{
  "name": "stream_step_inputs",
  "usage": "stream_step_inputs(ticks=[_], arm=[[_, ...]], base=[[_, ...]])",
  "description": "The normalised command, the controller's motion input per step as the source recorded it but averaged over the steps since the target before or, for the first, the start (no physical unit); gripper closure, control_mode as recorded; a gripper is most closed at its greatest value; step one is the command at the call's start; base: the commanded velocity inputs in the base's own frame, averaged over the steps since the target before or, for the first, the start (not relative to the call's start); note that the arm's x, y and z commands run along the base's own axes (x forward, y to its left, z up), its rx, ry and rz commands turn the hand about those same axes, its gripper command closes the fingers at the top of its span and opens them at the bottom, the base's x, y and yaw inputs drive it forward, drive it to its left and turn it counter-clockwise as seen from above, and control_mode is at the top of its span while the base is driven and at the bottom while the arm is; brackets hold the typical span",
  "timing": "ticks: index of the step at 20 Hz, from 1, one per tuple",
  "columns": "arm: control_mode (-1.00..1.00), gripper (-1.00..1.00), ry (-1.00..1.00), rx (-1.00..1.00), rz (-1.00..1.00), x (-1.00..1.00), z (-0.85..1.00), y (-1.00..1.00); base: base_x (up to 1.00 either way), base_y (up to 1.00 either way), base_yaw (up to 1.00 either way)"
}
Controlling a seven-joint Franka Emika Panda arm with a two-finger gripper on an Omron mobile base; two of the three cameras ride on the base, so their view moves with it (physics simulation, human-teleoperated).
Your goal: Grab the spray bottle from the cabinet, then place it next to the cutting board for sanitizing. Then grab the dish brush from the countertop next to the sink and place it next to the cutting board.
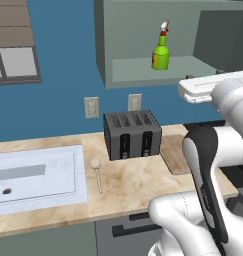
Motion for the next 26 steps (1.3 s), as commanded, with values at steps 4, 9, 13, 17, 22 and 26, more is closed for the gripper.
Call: stream_step_inputs(ticks=[4,9,13,17,22,26], arm=[[-1.00,-1.00,-0.28,0.00,0.00,0.00,0.41,0.00],[-1.00,-1.00,0.00,0.01,0.02,0.08,0.16,-0.16],[-1.00,-1.00,0.03,0.02,0.01,0.24,0.18,-0.17],[-1.00,-1.00,0.05,0.03,0.02,0.29,0.24,-0.23],[-1.00,-1.00,0.08,0.01,0.03,0.29,0.12,-0.14],[-1.00,-1.00,0.13,0.00,0.00,0.27,0.00,0.00]], base=[[0.00,0.00,0.00],[0.00,0.00,0.00],[0.00,0.00,0.00],[0.00,0.00,0.00],[0.00,0.00,0.00],[0.00,0.00,0.00]])
